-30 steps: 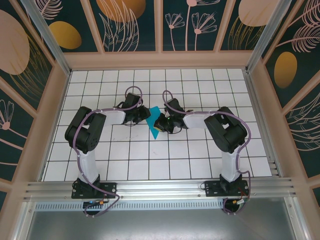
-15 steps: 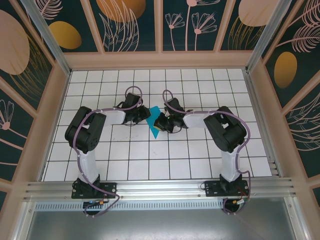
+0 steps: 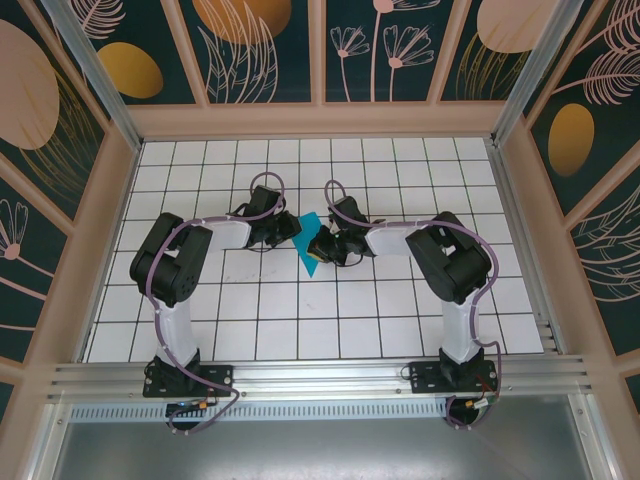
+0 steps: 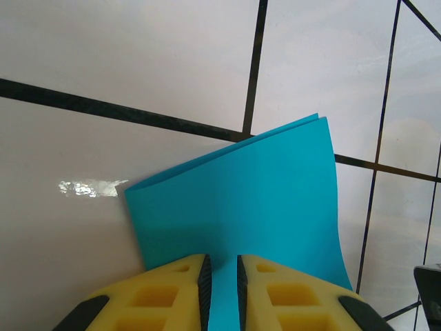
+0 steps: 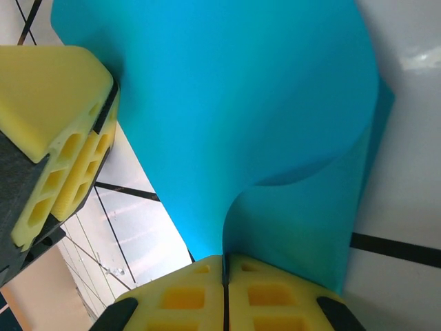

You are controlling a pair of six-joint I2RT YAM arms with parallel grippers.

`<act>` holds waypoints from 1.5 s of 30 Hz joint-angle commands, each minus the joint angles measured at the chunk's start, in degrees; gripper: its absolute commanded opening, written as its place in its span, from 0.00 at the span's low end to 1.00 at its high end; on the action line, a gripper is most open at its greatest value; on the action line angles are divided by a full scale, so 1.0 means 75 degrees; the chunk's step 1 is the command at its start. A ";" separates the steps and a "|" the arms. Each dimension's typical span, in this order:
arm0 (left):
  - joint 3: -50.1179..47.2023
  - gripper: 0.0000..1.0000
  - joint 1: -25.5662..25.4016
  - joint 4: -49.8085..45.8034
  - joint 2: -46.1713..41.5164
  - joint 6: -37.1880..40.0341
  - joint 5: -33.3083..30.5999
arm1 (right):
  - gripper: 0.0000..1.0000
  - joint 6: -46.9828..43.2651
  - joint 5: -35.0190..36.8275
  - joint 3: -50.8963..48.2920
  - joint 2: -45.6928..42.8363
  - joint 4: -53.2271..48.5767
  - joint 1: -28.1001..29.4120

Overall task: Fold a paper plane with a square sheet of paper (pick it up from the middle)
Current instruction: Third fold the triangle at the center of the table.

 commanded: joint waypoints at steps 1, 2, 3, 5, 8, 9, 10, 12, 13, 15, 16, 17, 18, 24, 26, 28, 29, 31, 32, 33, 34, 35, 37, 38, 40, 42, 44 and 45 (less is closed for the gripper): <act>-0.0044 0.22 -0.0022 -0.0431 0.0376 0.0219 0.0129 | 0.08 -0.0154 -0.0051 0.0220 0.0213 0.0133 -0.0050; -0.0039 0.23 -0.0022 -0.0431 0.0381 0.0218 0.0129 | 0.08 -0.0172 -0.0064 0.0221 0.0219 0.0139 -0.0044; -0.0038 0.23 -0.0021 -0.0431 0.0381 0.0214 0.0130 | 0.08 -0.0187 -0.0053 0.0221 0.0223 0.0129 -0.0048; -0.0043 0.23 -0.0022 -0.0432 0.0376 0.0220 0.0129 | 0.08 -0.0219 -0.0068 0.0221 0.0225 0.0122 -0.0048; -0.0045 0.22 -0.0022 -0.0431 0.0376 0.0220 0.0141 | 0.08 -0.0242 -0.0088 0.0228 0.0251 0.0119 -0.0050; -0.0047 0.22 -0.0022 -0.0431 0.0379 0.0211 0.0141 | 0.08 -0.0243 -0.0097 0.0233 0.0265 0.0131 -0.0045; -0.0040 0.22 -0.0022 -0.0420 0.0382 0.0219 0.0141 | 0.08 -0.0240 -0.0108 0.0231 0.0264 0.0152 -0.0051; -0.0045 0.22 -0.0022 -0.0424 0.0376 0.0220 0.0145 | 0.08 -0.0254 -0.0123 0.0232 0.0281 0.0165 -0.0045; -0.0050 0.22 -0.0022 -0.0425 0.0374 0.0220 0.0148 | 0.08 -0.0255 -0.0123 0.0233 0.0285 0.0160 -0.0050; -0.0056 0.22 -0.0022 -0.0420 0.0373 0.0220 0.0153 | 0.08 -0.0274 -0.0135 0.0256 0.0320 0.0166 -0.0051; -0.0049 0.22 -0.0022 -0.0420 0.0374 0.0220 0.0158 | 0.08 -0.0278 -0.0146 0.0255 0.0330 0.0164 -0.0051; -0.0050 0.22 -0.0022 -0.0420 0.0389 0.0220 0.0161 | 0.08 -0.0283 -0.0156 0.0256 0.0353 0.0157 -0.0051; -0.0050 0.22 -0.0022 -0.0420 0.0382 0.0218 0.0164 | 0.08 -0.0288 -0.0154 0.0267 0.0368 0.0156 -0.0042; -0.0034 0.22 -0.0017 -0.0442 0.0358 0.0225 0.0142 | 0.10 -0.0405 0.0079 0.0339 0.0413 -0.0198 -0.0051; -0.0033 0.22 -0.0021 -0.0449 0.0345 0.0238 0.0135 | 0.11 -0.0453 0.0155 0.0349 0.0422 -0.0296 -0.0053; -0.0021 0.22 -0.0022 -0.0455 0.0326 0.0233 0.0139 | 0.12 -0.0529 0.0222 0.0360 0.0424 -0.0415 -0.0051; -0.0020 0.22 -0.0022 -0.0455 0.0331 0.0240 0.0139 | 0.13 -0.0558 0.0228 0.0362 0.0437 -0.0443 -0.0051; -0.0009 0.22 -0.0022 -0.0478 0.0323 0.0246 0.0141 | 0.15 -0.0620 0.0223 0.0373 0.0452 -0.0499 -0.0054; 0.0016 0.22 -0.0022 -0.0501 0.0306 0.0265 0.0142 | 0.16 -0.0666 0.0211 0.0385 0.0457 -0.0518 -0.0051; 0.0043 0.22 -0.0022 -0.0533 0.0278 0.0266 0.0130 | 0.18 -0.0708 0.0199 0.0385 0.0451 -0.0546 -0.0051; 0.0070 0.22 -0.0015 -0.0558 0.0236 0.0263 0.0129 | 0.20 -0.0727 0.0193 0.0386 0.0446 -0.0558 -0.0065; 0.0093 0.23 -0.0011 -0.0592 0.0162 0.0266 0.0118 | 0.23 -0.0757 0.0180 0.0373 0.0436 -0.0582 -0.0069; 0.0142 0.23 0.0050 -0.0619 -0.0026 0.0220 0.0062 | 0.28 -0.0811 0.0141 0.0325 0.0417 -0.0567 -0.0074; 0.0143 0.23 0.0098 -0.0610 -0.0123 0.0172 0.0047 | 0.31 -0.0835 0.0122 0.0304 0.0401 -0.0556 -0.0092; 0.0132 0.24 0.0214 -0.0595 -0.0356 0.0093 0.0030 | 0.34 -0.0875 0.0100 0.0248 0.0379 -0.0513 -0.0115; 0.0111 0.25 0.0344 -0.0574 -0.0565 0.0034 0.0024 | 0.37 -0.0932 0.0047 0.0198 0.0366 -0.0461 -0.0133; 0.0097 0.26 0.0409 -0.0572 -0.0705 0.0030 0.0086 | 0.40 -0.0986 0.0018 0.0153 0.0367 -0.0425 -0.0145; 0.0075 0.26 0.0444 -0.0572 -0.0750 0.0029 0.0131 | 0.41 -0.1019 0.0006 0.0139 0.0373 -0.0417 -0.0155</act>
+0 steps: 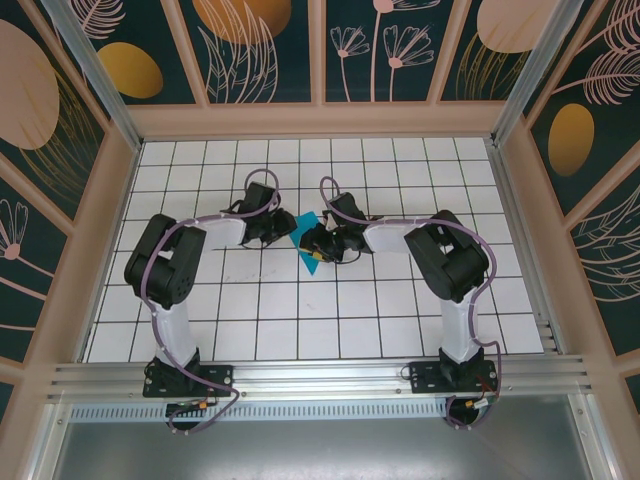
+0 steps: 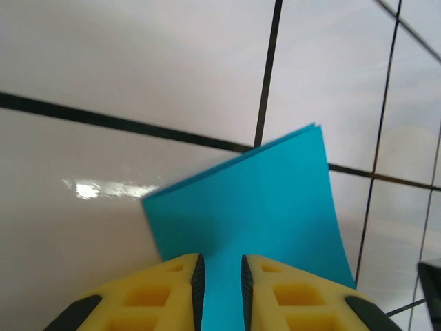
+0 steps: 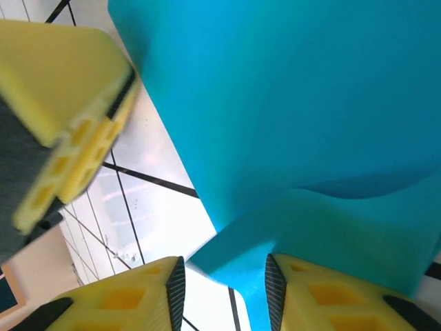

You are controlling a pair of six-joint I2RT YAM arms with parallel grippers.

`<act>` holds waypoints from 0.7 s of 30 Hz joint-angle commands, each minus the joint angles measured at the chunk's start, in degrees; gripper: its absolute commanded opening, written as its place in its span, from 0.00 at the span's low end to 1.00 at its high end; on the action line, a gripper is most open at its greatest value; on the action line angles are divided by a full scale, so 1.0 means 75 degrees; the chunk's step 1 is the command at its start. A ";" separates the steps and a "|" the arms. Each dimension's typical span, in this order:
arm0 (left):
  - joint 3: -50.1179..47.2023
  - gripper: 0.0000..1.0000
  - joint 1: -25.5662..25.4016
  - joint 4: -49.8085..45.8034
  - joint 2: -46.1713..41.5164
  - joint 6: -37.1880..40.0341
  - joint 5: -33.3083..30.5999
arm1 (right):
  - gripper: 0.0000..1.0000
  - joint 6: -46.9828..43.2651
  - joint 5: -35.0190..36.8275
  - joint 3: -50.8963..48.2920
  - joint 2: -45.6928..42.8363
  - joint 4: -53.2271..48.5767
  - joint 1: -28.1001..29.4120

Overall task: Fold a paper plane with a square sheet of paper (pick it up from the middle)
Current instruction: Third fold the triangle at the center of the table.

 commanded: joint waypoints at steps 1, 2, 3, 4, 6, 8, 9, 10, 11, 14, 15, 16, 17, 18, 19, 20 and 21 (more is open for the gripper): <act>-0.0015 0.26 0.0158 -0.0162 -0.0451 -0.0067 0.0164 | 0.42 -0.0322 0.0374 -0.0204 0.0206 -0.0346 -0.0131; -0.0051 0.26 0.0175 -0.0144 -0.0488 -0.0088 0.0191 | 0.42 -0.0337 0.0358 -0.0221 0.0201 -0.0333 -0.0141; -0.0096 0.27 0.0186 -0.0117 -0.0533 -0.0108 0.0211 | 0.42 -0.0348 0.0352 -0.0243 0.0203 -0.0318 -0.0151; -0.0137 0.27 0.0207 -0.0094 -0.0560 -0.0131 0.0227 | 0.43 -0.0361 0.0355 -0.0249 0.0206 -0.0320 -0.0156; -0.0241 0.26 0.0219 -0.0008 -0.0626 -0.0162 0.0335 | 0.42 -0.0368 0.0355 -0.0294 0.0201 -0.0304 -0.0177; -0.0354 0.26 0.0219 0.0155 -0.0690 -0.0223 0.0519 | 0.38 -0.0381 0.0367 -0.0318 0.0203 -0.0299 -0.0189; -0.0423 0.24 0.0219 0.0240 -0.0712 -0.0243 0.0626 | 0.34 -0.0375 0.0367 -0.0334 0.0204 -0.0303 -0.0199; -0.0478 0.23 0.0219 0.0308 -0.0731 -0.0249 0.0722 | 0.31 -0.0378 0.0378 -0.0343 0.0201 -0.0314 -0.0200; -0.0542 0.23 0.0210 0.0390 -0.0749 -0.0255 0.0854 | 0.26 -0.0378 0.0399 -0.0354 0.0205 -0.0341 -0.0200; -0.0779 0.18 0.0187 0.0588 -0.0798 -0.0289 0.1220 | 0.13 -0.0396 0.0448 -0.0360 0.0218 -0.0420 -0.0212; -0.0867 0.16 0.0165 0.0653 -0.0809 -0.0315 0.1330 | 0.09 -0.0412 0.0459 -0.0375 0.0212 -0.0436 -0.0213; -0.0926 0.14 0.0135 0.0713 -0.0831 -0.0342 0.1406 | 0.06 -0.0418 0.0464 -0.0376 0.0225 -0.0446 -0.0221; -0.0992 0.12 0.0089 0.0782 -0.0838 -0.0369 0.1496 | 0.04 -0.0429 0.0461 -0.0387 0.0236 -0.0460 -0.0224; -0.1057 0.10 0.0029 0.0827 -0.0844 -0.0374 0.1571 | 0.02 -0.0429 0.0461 -0.0401 0.0241 -0.0458 -0.0224; -0.1092 0.09 -0.0041 0.0857 -0.0844 -0.0383 0.1625 | 0.02 -0.0423 0.0452 -0.0417 0.0246 -0.0451 -0.0224; -0.1134 0.07 -0.0119 0.0881 -0.0845 -0.0375 0.1656 | 0.01 -0.0418 0.0439 -0.0431 0.0249 -0.0447 -0.0227; -0.1146 0.06 -0.0202 0.0882 -0.0833 -0.0370 0.1698 | 0.00 -0.0413 0.0431 -0.0437 0.0249 -0.0435 -0.0224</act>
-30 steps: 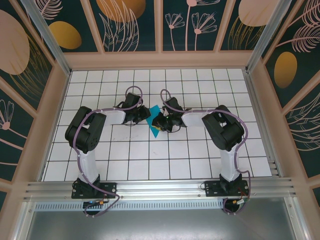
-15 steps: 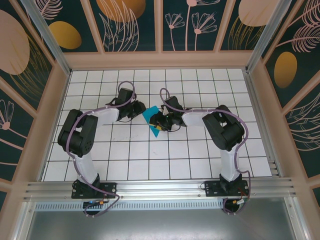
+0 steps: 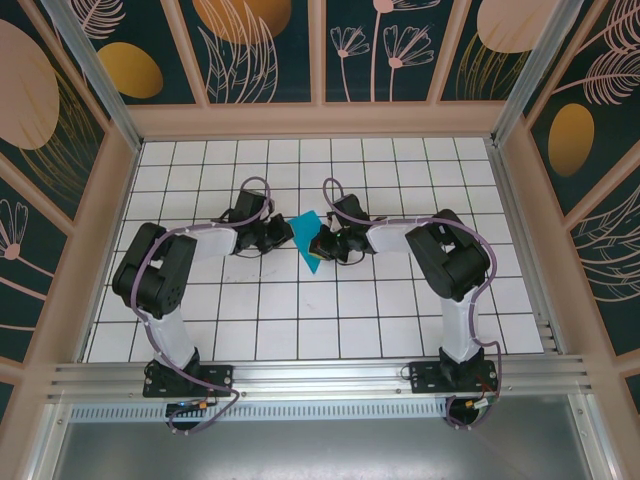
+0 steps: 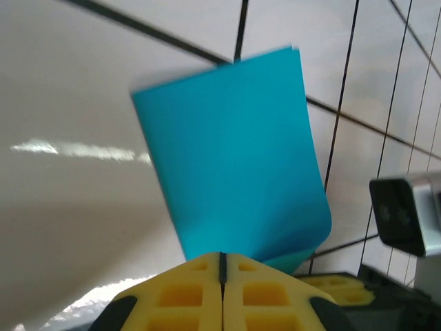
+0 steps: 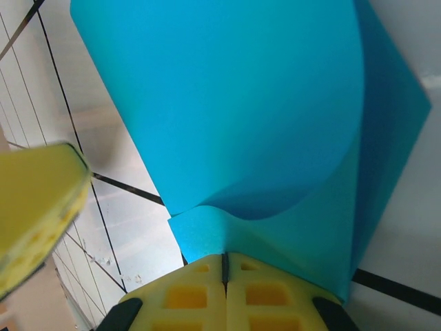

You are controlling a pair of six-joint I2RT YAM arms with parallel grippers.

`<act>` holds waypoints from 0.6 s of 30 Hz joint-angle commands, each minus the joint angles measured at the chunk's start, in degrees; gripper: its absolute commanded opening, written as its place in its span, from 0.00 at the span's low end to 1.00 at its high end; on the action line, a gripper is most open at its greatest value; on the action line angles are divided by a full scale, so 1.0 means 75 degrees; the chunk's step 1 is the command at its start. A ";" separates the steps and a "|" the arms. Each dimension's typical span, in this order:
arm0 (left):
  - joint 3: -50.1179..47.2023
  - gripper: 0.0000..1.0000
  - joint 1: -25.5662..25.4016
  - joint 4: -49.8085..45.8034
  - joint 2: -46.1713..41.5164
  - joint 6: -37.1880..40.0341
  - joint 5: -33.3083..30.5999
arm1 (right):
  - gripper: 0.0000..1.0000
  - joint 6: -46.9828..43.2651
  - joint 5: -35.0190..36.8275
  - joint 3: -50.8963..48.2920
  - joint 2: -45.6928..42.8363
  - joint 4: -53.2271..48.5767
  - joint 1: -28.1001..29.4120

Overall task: Fold a paper plane with a square sheet of paper (pick it up from the middle)
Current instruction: Third fold the triangle at the center of the table.

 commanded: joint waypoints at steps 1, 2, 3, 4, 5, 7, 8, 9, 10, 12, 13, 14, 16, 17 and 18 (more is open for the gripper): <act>-0.0118 0.06 -0.0287 0.0324 -0.0191 -0.0019 0.0417 | 0.00 -0.0083 0.0336 -0.0252 0.0248 -0.0395 -0.0061; -0.0114 0.04 -0.0369 0.0325 -0.0160 -0.0036 0.0433 | 0.00 -0.0082 0.0324 -0.0256 0.0245 -0.0387 -0.0061; -0.0119 0.03 -0.0440 0.0337 -0.0136 -0.0039 0.0422 | 0.00 -0.0085 0.0319 -0.0261 0.0247 -0.0384 -0.0070; -0.0119 0.02 -0.0497 0.0337 -0.0096 -0.0039 0.0397 | 0.00 -0.0078 0.0312 -0.0262 0.0245 -0.0374 -0.0064; -0.0111 0.01 -0.0527 0.0327 -0.0045 -0.0058 0.0351 | 0.00 -0.0079 0.0306 -0.0266 0.0244 -0.0382 -0.0061; -0.0097 0.00 -0.0553 0.0252 0.0050 -0.0078 0.0218 | 0.00 -0.0064 0.0321 -0.0265 0.0244 -0.0373 -0.0069; -0.0076 0.00 -0.0560 0.0194 0.0087 -0.0075 0.0146 | 0.00 -0.0055 0.0316 -0.0262 0.0245 -0.0372 -0.0068; -0.0067 0.00 -0.0568 0.0155 0.0131 -0.0057 0.0077 | 0.00 -0.0052 0.0311 -0.0257 0.0244 -0.0373 -0.0061; -0.0055 0.00 -0.0572 0.0118 0.0164 -0.0052 0.0022 | 0.00 -0.0041 0.0312 -0.0257 0.0244 -0.0357 -0.0063; -0.0070 0.00 -0.0579 0.0059 0.0225 -0.0041 -0.0065 | 0.00 -0.0024 0.0312 -0.0259 0.0247 -0.0341 -0.0067; -0.0062 0.00 -0.0589 0.0029 0.0245 -0.0029 -0.0091 | 0.00 -0.0020 0.0301 -0.0261 0.0245 -0.0327 -0.0062; -0.0059 0.00 -0.0600 -0.0022 0.0282 -0.0039 -0.0133 | 0.00 -0.0003 0.0300 -0.0270 0.0241 -0.0316 -0.0062; -0.0049 0.00 -0.0623 -0.0093 0.0347 0.0005 -0.0173 | 0.00 0.0013 0.0300 -0.0273 0.0221 -0.0271 -0.0062; -0.0043 0.00 -0.0624 -0.0107 0.0361 0.0007 -0.0173 | 0.00 0.0019 0.0300 -0.0281 0.0226 -0.0278 -0.0061; -0.0061 0.00 -0.0636 -0.0108 0.0380 0.0012 -0.0175 | 0.00 0.0020 0.0291 -0.0280 0.0211 -0.0252 -0.0064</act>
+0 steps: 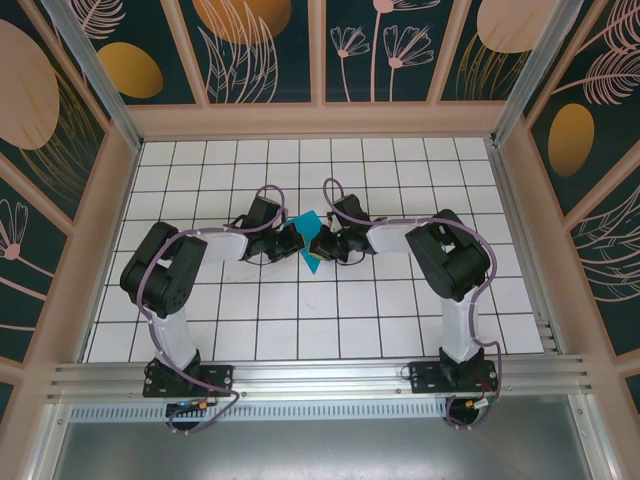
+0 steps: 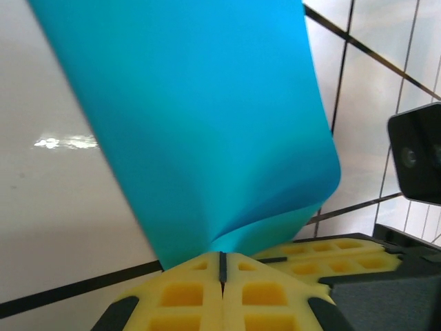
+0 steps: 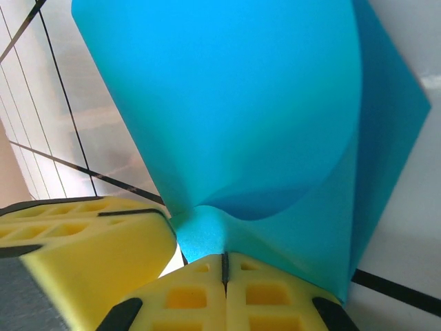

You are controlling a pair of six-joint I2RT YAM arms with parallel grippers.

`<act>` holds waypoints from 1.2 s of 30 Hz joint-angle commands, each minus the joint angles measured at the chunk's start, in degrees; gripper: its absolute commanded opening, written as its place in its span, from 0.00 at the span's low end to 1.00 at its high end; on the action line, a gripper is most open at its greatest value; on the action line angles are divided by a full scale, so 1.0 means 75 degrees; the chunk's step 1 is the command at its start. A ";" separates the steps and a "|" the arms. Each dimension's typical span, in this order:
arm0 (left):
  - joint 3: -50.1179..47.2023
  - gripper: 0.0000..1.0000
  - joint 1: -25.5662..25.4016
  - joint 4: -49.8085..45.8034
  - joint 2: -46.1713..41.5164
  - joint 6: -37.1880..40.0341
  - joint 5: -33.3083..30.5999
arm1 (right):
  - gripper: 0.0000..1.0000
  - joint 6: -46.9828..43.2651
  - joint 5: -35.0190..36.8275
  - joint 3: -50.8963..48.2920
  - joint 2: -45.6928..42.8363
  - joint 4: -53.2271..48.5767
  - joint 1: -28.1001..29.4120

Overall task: Fold a paper plane with a square sheet of paper (pick it up from the middle)
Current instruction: Third fold the triangle at the center of the table.

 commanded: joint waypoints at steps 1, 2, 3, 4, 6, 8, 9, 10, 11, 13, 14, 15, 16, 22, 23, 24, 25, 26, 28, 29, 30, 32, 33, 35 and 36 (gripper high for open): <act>-0.0011 0.00 -0.0069 -0.0180 0.0161 0.0030 -0.0145 | 0.00 0.0024 0.0306 -0.0241 0.0205 -0.0312 -0.0055; -0.0006 0.00 -0.0088 -0.0215 0.0184 0.0047 -0.0157 | 0.00 0.0039 0.0297 -0.0231 0.0197 -0.0289 -0.0055; -0.0004 0.00 -0.0098 -0.0252 0.0211 0.0073 -0.0172 | 0.00 0.0042 0.0287 -0.0224 0.0187 -0.0271 -0.0055; 0.0005 0.00 -0.0100 -0.0316 0.0245 0.0095 -0.0218 | 0.00 0.0015 0.0265 -0.0212 0.0177 -0.0248 -0.0056; 0.0030 0.00 -0.0112 -0.0509 0.0305 0.0169 -0.0401 | 0.00 -0.0030 0.0210 -0.0212 0.0058 -0.0124 -0.0061; 0.0033 0.00 -0.0129 -0.0697 0.0358 0.0256 -0.0651 | 0.01 -0.0131 0.0118 -0.0314 -0.0219 0.0162 -0.0057; 0.0009 0.00 -0.0123 -0.0751 0.0381 0.0270 -0.0731 | 0.01 -0.0192 0.0049 -0.0375 -0.0377 0.0283 -0.0056; -0.0025 0.00 -0.0127 -0.0783 0.0414 0.0282 -0.0808 | 0.02 -0.0301 -0.0047 -0.0468 -0.0553 0.0426 -0.0061; -0.0057 0.00 -0.0131 -0.0802 0.0437 0.0301 -0.0858 | 0.02 -0.0397 -0.0175 -0.0544 -0.0693 0.0510 -0.0055; -0.0137 0.00 -0.0123 -0.0786 0.0441 0.0292 -0.0887 | 0.03 -0.0575 -0.0416 -0.0695 -0.0891 0.0540 -0.0043; -0.0161 0.00 -0.0124 -0.0773 0.0455 0.0297 -0.0904 | 0.03 -0.0646 -0.0534 -0.0797 -0.0966 0.0547 -0.0033; -0.0180 0.00 -0.0131 -0.0762 0.0463 0.0300 -0.0901 | 0.03 -0.0681 -0.0628 -0.0893 -0.1027 0.0562 -0.0026; -0.0204 0.00 -0.0123 -0.0751 0.0463 0.0300 -0.0913 | 0.03 -0.0708 -0.0773 -0.1021 -0.1077 0.0632 0.0000; -0.0225 0.00 -0.0135 -0.0720 0.0443 0.0295 -0.0916 | 0.03 -0.0832 -0.0970 -0.1333 -0.1195 0.0532 0.0179; -0.0208 0.00 -0.0135 -0.0726 0.0445 0.0300 -0.0913 | 0.03 -0.0832 -0.0981 -0.1352 -0.1174 0.0530 0.0191; -0.0211 0.00 -0.0132 -0.0726 0.0449 0.0289 -0.0908 | 0.03 -0.0848 -0.0998 -0.1360 -0.1162 0.0519 0.0197; -0.0208 0.00 -0.0135 -0.0726 0.0448 0.0289 -0.0902 | 0.03 -0.0862 -0.1026 -0.1376 -0.1145 0.0520 0.0203; -0.0210 0.00 -0.0132 -0.0716 0.0448 0.0284 -0.0901 | 0.03 -0.0876 -0.1039 -0.1358 -0.1119 0.0496 0.0201; -0.0214 0.00 -0.0135 -0.0714 0.0451 0.0272 -0.0902 | 0.03 -0.0924 -0.1039 -0.1332 -0.1043 0.0406 0.0214; -0.0221 0.00 -0.0137 -0.0703 0.0448 0.0271 -0.0913 | 0.03 -0.0932 -0.1013 -0.1325 -0.0992 0.0345 0.0203; -0.0228 0.00 -0.0141 -0.0703 0.0461 0.0264 -0.0913 | 0.03 -0.0926 -0.0985 -0.1319 -0.0948 0.0288 0.0203; -0.0246 0.00 -0.0138 -0.0703 0.0447 0.0242 -0.0947 | 0.03 -0.0927 -0.0963 -0.1325 -0.0857 0.0225 0.0204; -0.0251 0.00 -0.0143 -0.0703 0.0434 0.0237 -0.0976 | 0.03 -0.0932 -0.0957 -0.1337 -0.0836 0.0216 0.0203; -0.0259 0.00 -0.0141 -0.0723 0.0411 0.0230 -0.1047 | 0.03 -0.0971 -0.0908 -0.1360 -0.0783 0.0157 0.0206; -0.0257 0.00 -0.0140 -0.0737 0.0394 0.0230 -0.1074 | 0.03 -0.0982 -0.0888 -0.1366 -0.0770 0.0121 0.0209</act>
